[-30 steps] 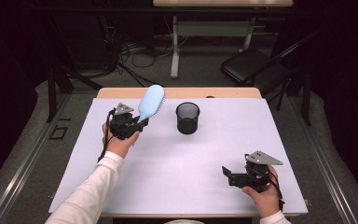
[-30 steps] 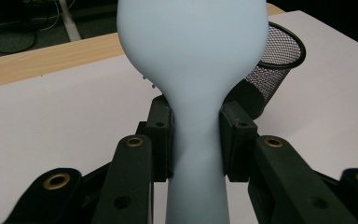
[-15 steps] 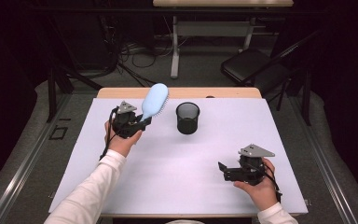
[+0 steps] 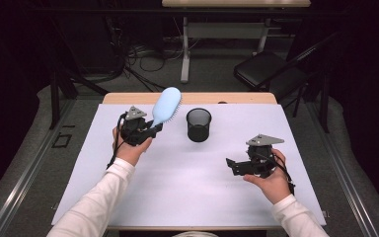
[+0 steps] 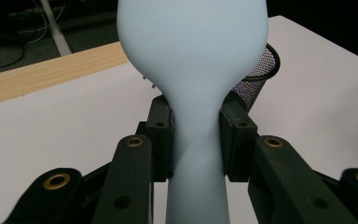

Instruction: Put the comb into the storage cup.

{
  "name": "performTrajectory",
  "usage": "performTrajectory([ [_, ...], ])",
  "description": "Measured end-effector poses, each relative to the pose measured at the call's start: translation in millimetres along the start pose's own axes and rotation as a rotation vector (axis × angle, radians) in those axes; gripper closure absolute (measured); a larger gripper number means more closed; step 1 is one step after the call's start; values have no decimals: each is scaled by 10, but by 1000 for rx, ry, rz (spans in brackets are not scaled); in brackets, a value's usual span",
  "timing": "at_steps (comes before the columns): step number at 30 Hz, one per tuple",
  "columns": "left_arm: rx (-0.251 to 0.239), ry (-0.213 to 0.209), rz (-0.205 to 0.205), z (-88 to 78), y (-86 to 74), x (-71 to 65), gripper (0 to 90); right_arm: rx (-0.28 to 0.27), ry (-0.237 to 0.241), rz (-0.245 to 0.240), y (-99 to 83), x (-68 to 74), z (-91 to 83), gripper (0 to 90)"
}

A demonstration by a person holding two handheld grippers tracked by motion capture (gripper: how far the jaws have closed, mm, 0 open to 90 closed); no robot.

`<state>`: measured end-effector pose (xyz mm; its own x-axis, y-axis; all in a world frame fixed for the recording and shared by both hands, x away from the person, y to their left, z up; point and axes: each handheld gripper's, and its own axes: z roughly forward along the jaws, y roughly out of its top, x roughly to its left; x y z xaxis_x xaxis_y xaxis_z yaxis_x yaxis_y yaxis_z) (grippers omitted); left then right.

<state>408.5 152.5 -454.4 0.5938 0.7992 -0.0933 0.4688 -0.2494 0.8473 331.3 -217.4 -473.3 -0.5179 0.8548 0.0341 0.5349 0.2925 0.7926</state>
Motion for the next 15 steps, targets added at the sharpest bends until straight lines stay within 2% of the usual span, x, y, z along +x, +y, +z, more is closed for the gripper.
performTrajectory([
  [8,0,0,7,5,-4,-18,691,4,30,-11,194,2,50,25],
  [15,5,-1,9,49,-9,-18,691,28,34,-2,328,-62,205,28],
])
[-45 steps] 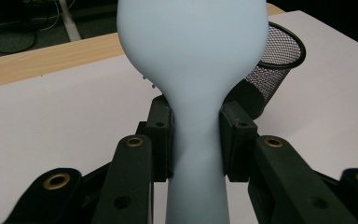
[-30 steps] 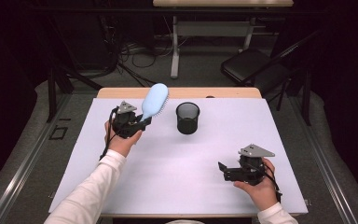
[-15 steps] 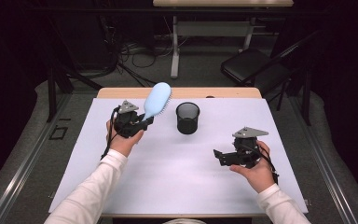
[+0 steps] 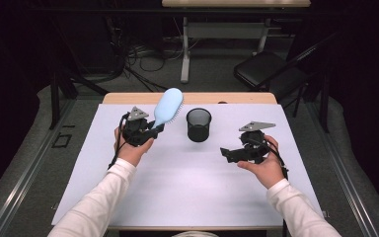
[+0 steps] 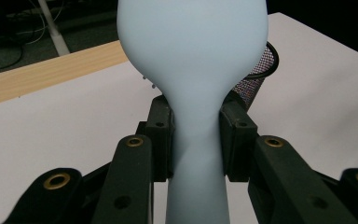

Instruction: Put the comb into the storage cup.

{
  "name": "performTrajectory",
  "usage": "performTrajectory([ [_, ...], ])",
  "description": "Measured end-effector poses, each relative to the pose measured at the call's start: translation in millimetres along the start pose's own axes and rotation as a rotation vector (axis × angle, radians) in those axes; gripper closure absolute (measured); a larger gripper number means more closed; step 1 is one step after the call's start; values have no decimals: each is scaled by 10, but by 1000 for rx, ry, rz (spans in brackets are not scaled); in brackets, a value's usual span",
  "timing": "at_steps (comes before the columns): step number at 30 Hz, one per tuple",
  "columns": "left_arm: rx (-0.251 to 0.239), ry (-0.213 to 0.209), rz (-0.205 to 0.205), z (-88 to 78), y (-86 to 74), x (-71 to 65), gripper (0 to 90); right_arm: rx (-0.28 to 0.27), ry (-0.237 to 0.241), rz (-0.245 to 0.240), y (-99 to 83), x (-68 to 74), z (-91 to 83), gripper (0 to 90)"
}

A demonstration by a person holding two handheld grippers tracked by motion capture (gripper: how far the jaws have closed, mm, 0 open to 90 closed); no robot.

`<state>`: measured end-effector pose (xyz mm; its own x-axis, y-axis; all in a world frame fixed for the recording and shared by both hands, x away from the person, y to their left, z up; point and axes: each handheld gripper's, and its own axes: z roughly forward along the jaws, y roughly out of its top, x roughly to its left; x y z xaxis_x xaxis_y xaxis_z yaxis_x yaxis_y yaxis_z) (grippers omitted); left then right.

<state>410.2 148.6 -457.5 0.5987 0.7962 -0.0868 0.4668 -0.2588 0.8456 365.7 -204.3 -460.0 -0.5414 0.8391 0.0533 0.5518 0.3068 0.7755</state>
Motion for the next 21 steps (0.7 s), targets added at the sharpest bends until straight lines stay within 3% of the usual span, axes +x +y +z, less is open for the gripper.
performTrajectory([
  [3,-2,1,5,7,3,-7,691,3,13,24,73,-22,47,38],
  [14,-6,0,4,28,6,-16,691,0,26,22,360,-2,159,45],
  [21,-11,-3,3,38,15,-37,691,7,30,25,450,2,229,45],
])
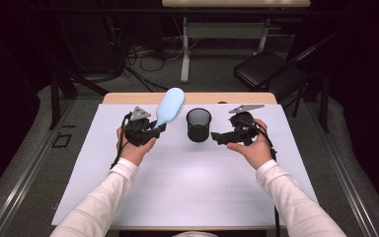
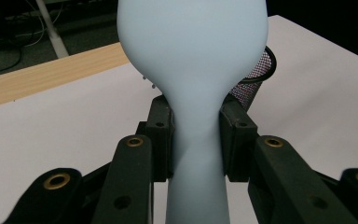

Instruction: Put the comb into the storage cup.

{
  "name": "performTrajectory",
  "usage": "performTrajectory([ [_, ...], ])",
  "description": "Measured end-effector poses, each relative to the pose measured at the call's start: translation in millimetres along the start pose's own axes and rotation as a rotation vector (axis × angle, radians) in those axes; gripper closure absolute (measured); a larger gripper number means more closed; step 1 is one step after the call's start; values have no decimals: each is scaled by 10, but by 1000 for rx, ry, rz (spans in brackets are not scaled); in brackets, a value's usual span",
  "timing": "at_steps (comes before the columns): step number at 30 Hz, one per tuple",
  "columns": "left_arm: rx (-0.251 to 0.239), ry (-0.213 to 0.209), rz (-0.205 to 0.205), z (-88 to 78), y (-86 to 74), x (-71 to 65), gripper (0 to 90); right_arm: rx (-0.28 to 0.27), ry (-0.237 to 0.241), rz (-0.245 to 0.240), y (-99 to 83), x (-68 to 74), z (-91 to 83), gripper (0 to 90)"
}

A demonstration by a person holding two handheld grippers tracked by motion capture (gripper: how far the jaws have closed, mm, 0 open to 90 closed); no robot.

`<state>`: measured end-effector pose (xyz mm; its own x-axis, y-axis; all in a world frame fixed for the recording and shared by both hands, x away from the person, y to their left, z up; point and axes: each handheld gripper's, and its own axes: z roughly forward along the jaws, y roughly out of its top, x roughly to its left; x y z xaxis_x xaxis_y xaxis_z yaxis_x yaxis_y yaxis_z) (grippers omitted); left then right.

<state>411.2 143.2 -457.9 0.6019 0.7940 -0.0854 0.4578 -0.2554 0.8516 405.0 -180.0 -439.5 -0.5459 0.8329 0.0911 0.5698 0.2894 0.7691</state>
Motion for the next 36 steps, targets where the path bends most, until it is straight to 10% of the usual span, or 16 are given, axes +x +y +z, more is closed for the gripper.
performTrajectory([
  [17,-7,-29,27,114,63,-177,691,-13,56,93,178,-53,-9,65],
  [36,-18,-84,56,240,94,-447,691,-48,78,45,444,169,58,66],
])
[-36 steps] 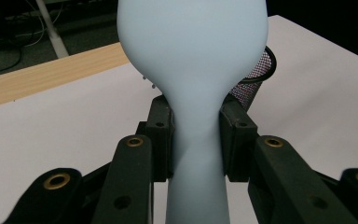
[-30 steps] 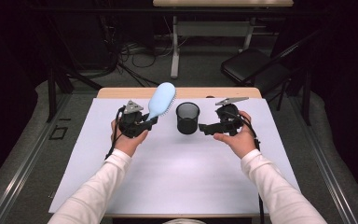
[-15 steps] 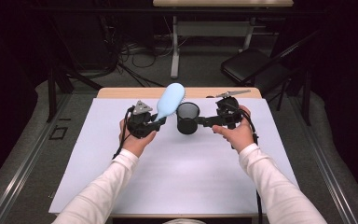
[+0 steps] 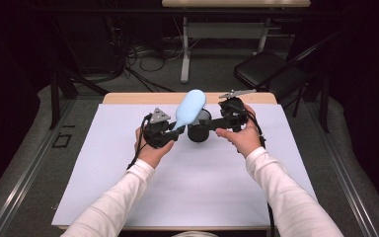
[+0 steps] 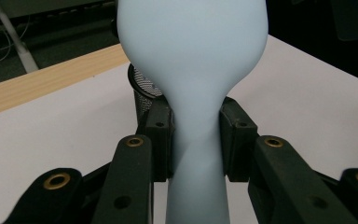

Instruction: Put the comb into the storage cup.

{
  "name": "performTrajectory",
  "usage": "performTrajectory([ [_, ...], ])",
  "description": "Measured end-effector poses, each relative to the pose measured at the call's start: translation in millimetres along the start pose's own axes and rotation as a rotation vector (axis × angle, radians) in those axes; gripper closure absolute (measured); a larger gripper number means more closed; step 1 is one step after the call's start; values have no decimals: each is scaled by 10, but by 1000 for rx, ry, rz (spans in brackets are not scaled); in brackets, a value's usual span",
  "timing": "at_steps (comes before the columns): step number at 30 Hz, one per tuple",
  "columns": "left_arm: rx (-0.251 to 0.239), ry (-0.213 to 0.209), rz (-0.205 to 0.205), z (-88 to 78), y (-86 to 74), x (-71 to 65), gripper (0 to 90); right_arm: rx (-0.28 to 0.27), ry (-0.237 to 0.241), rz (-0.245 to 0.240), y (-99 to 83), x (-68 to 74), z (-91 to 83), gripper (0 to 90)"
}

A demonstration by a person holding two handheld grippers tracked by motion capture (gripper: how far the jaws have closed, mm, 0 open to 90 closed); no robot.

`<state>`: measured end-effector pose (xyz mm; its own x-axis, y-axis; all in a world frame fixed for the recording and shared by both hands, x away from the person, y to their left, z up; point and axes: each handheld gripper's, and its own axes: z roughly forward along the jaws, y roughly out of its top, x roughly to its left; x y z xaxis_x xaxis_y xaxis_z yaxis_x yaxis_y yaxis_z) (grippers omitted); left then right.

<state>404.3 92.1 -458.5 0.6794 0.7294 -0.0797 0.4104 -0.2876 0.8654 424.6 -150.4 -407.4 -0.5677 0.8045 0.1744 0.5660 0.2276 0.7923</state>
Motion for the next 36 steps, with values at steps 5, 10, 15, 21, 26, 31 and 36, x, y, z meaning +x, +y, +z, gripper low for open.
performTrajectory([
  [5,-1,0,5,-5,2,-6,691,-2,8,13,57,17,46,66],
  [10,-12,2,4,-29,7,2,691,0,11,24,111,36,70,68],
  [15,-21,6,7,-32,7,-7,691,-18,42,87,163,12,94,73],
  [21,-20,3,11,-8,-13,-15,691,-41,91,184,204,-63,161,86],
  [26,-33,0,12,-7,-18,-25,691,-43,123,235,204,-80,193,91],
  [31,-34,-6,16,-4,-21,-46,691,-49,134,241,203,-82,204,91],
  [36,-40,-16,20,6,-24,-79,691,-50,135,240,201,-87,202,91],
])
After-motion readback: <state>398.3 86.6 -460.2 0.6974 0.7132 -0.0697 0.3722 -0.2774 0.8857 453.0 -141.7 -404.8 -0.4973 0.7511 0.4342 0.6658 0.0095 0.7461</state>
